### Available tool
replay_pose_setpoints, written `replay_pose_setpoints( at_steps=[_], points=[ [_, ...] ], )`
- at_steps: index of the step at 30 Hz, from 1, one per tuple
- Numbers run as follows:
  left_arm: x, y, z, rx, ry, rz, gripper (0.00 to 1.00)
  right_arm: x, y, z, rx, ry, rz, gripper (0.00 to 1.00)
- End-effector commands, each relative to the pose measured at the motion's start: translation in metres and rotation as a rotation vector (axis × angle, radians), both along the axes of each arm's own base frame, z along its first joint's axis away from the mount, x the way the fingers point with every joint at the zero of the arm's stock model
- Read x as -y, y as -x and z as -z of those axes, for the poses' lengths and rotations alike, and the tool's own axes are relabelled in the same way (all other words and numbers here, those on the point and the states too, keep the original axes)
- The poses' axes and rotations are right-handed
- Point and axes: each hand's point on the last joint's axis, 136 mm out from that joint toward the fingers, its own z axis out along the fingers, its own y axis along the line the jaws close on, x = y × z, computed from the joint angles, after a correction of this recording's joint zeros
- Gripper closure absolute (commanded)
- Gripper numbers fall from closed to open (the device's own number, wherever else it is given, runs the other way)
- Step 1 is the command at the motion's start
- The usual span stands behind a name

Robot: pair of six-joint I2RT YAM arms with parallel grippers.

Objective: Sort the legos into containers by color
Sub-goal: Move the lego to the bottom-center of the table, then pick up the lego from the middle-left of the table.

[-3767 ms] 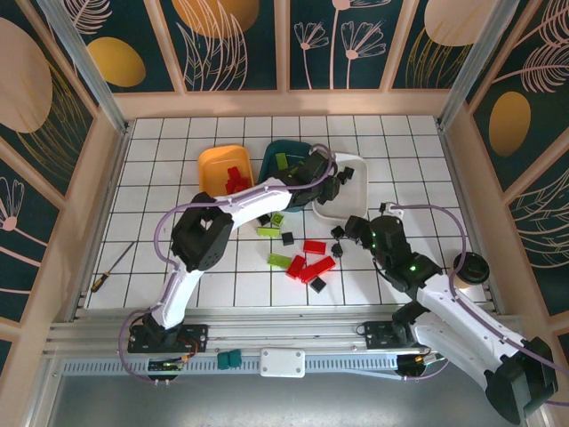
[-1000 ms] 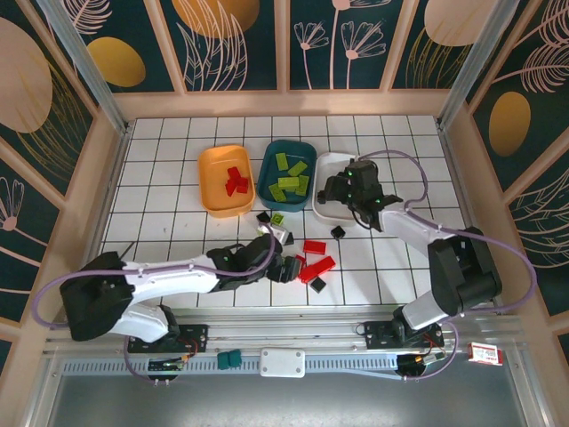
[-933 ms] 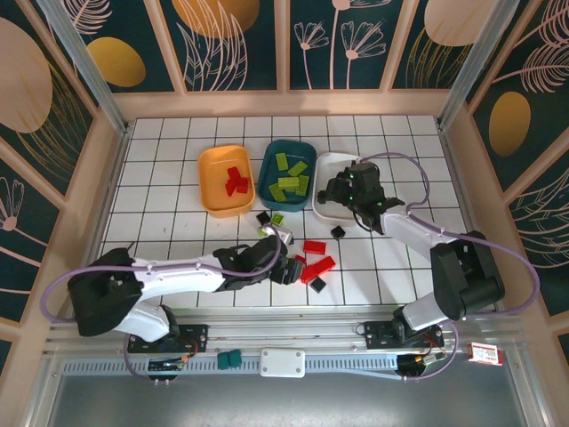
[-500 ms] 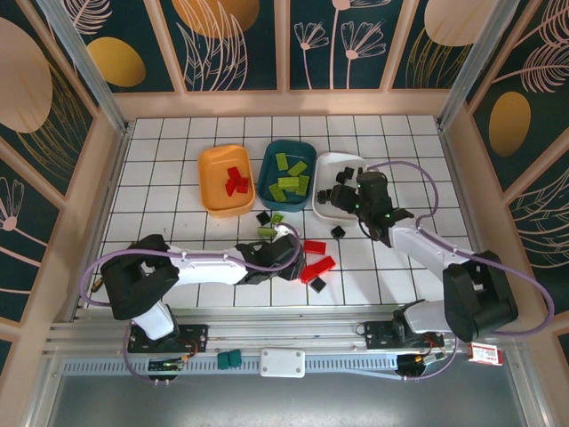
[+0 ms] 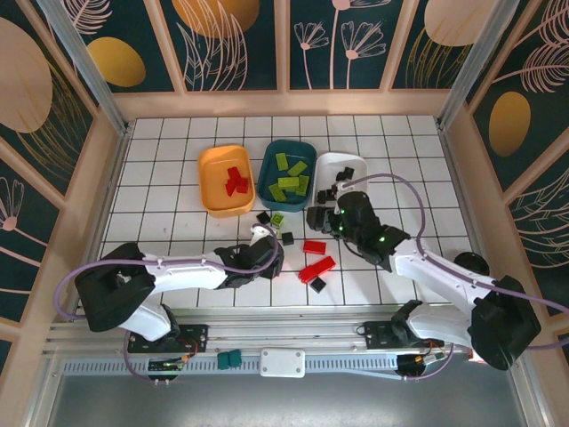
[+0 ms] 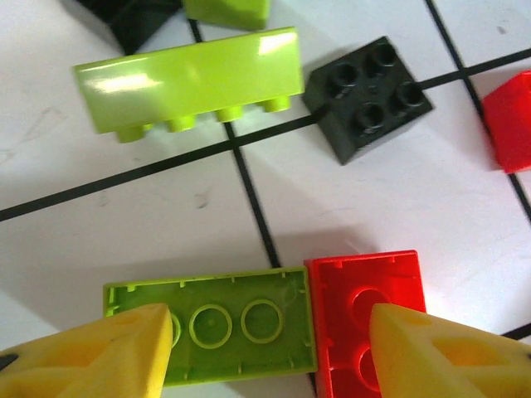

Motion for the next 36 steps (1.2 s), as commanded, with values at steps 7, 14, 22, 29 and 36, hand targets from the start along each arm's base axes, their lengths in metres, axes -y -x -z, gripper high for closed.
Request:
replay_pose_setpoints(
  at_steps=[7, 14, 22, 29, 36],
  points=[
    [0.000, 0.023, -0.021, -0.076, 0.047, 0.067, 0.34, 0.010, 0.019, 0.024, -0.038, 0.076, 0.022, 0.34],
    [0.004, 0.051, -0.009, -0.153, 0.016, 0.091, 0.42, 0.014, 0.019, 0.025, -0.031, 0.085, 0.033, 0.34],
    [-0.008, 0.057, 0.007, -0.163, -0.047, 0.070, 0.41, 0.017, 0.019, 0.024, -0.026, 0.086, 0.039, 0.33],
    [0.005, 0.042, 0.015, -0.113, -0.099, 0.094, 0.41, 0.020, 0.019, 0.016, -0.009, 0.080, 0.045, 0.33],
    [0.023, 0.027, 0.007, -0.052, -0.087, 0.112, 0.37, 0.026, 0.021, 0.013, -0.004, 0.077, 0.058, 0.33]
  ],
)
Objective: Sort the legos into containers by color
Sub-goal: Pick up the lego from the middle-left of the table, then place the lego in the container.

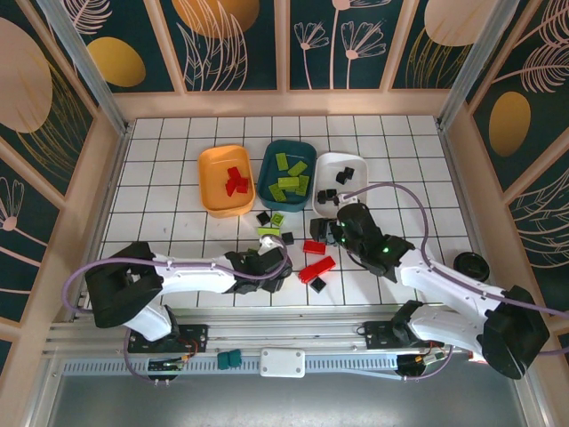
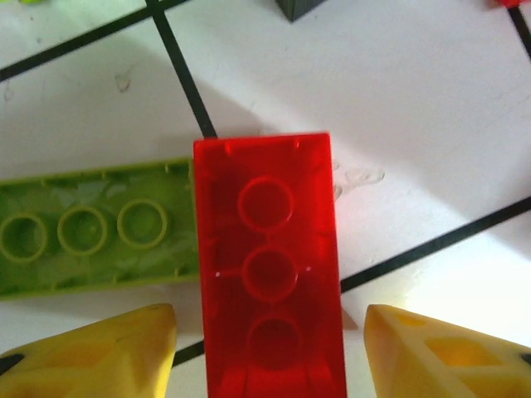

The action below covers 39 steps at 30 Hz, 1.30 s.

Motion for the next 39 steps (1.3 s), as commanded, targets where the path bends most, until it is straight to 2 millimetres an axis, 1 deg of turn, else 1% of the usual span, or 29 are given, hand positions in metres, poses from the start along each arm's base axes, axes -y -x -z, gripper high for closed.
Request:
replay_pose_setpoints(
  at_steps=[1, 2, 6, 8, 10, 11, 14, 16, 17, 19, 21, 24, 25, 27, 28, 31, 32, 33, 36, 37, 39],
  points=[
    [0.013, -0.011, -0.009, 0.054, 0.014, 0.018, 0.38, 0.011, 0.001, 0.003, -0.001, 0.015, 0.035, 0.33],
    [0.014, -0.012, -0.008, 0.052, 0.010, 0.018, 0.41, 0.012, 0.001, 0.003, -0.001, 0.016, 0.037, 0.33],
    [0.010, -0.010, -0.005, 0.042, 0.001, 0.007, 0.58, 0.013, 0.001, 0.003, -0.001, 0.013, 0.041, 0.33],
    [0.008, -0.008, -0.010, 0.040, 0.020, 0.000, 0.62, 0.014, 0.001, 0.004, -0.001, 0.015, 0.044, 0.33],
    [0.010, -0.007, -0.022, 0.044, 0.060, -0.004, 0.65, 0.016, 0.000, 0.003, 0.004, 0.014, 0.050, 0.33],
    [0.014, -0.006, -0.032, 0.047, 0.096, -0.001, 0.66, 0.016, 0.000, 0.003, 0.004, 0.014, 0.053, 0.33],
    [0.024, -0.013, -0.070, 0.083, 0.222, -0.008, 0.65, 0.018, -0.002, 0.002, 0.010, 0.009, 0.061, 0.33],
    [0.021, -0.030, -0.094, 0.110, 0.292, -0.045, 0.65, 0.019, -0.004, 0.001, 0.013, 0.003, 0.066, 0.32],
    [0.013, -0.043, -0.104, 0.126, 0.323, -0.076, 0.65, 0.019, -0.004, 0.000, 0.015, -0.004, 0.067, 0.33],
    [-0.007, -0.074, -0.122, 0.189, 0.332, -0.147, 0.66, 0.019, -0.005, 0.001, 0.012, -0.011, 0.070, 0.32],
    [-0.034, -0.110, -0.138, 0.264, 0.310, -0.243, 0.66, 0.020, -0.005, 0.002, 0.008, -0.018, 0.074, 0.32],
    [-0.066, -0.156, -0.151, 0.314, 0.347, -0.370, 0.66, 0.020, -0.004, 0.006, -0.003, -0.023, 0.075, 0.33],
    [-0.072, -0.168, -0.154, 0.326, 0.357, -0.398, 0.66, 0.020, -0.004, 0.007, -0.005, -0.024, 0.075, 0.33],
    [-0.086, -0.196, -0.152, 0.334, 0.350, -0.458, 0.67, 0.021, -0.003, 0.007, -0.009, -0.026, 0.076, 0.32],
    [-0.090, -0.206, -0.148, 0.329, 0.341, -0.480, 0.67, 0.021, -0.003, 0.008, -0.010, -0.026, 0.076, 0.33],
    [-0.112, -0.237, -0.128, 0.303, 0.315, -0.566, 0.70, 0.023, -0.001, 0.007, -0.013, -0.026, 0.080, 0.32],
    [-0.118, -0.244, -0.119, 0.285, 0.319, -0.590, 0.70, 0.024, 0.001, 0.007, -0.016, -0.027, 0.079, 0.32],
    [-0.122, -0.250, -0.113, 0.276, 0.326, -0.606, 0.71, 0.025, 0.002, 0.007, -0.017, -0.029, 0.078, 0.32],
    [-0.127, -0.265, -0.101, 0.259, 0.307, -0.637, 0.69, 0.027, 0.007, 0.012, -0.034, -0.034, 0.076, 0.32],
    [-0.128, -0.268, -0.093, 0.247, 0.288, -0.648, 0.67, 0.027, 0.009, 0.015, -0.041, -0.035, 0.074, 0.32],
    [-0.130, -0.273, -0.089, 0.239, 0.288, -0.663, 0.61, 0.028, 0.011, 0.021, -0.059, -0.036, 0.079, 0.31]
  ],
)
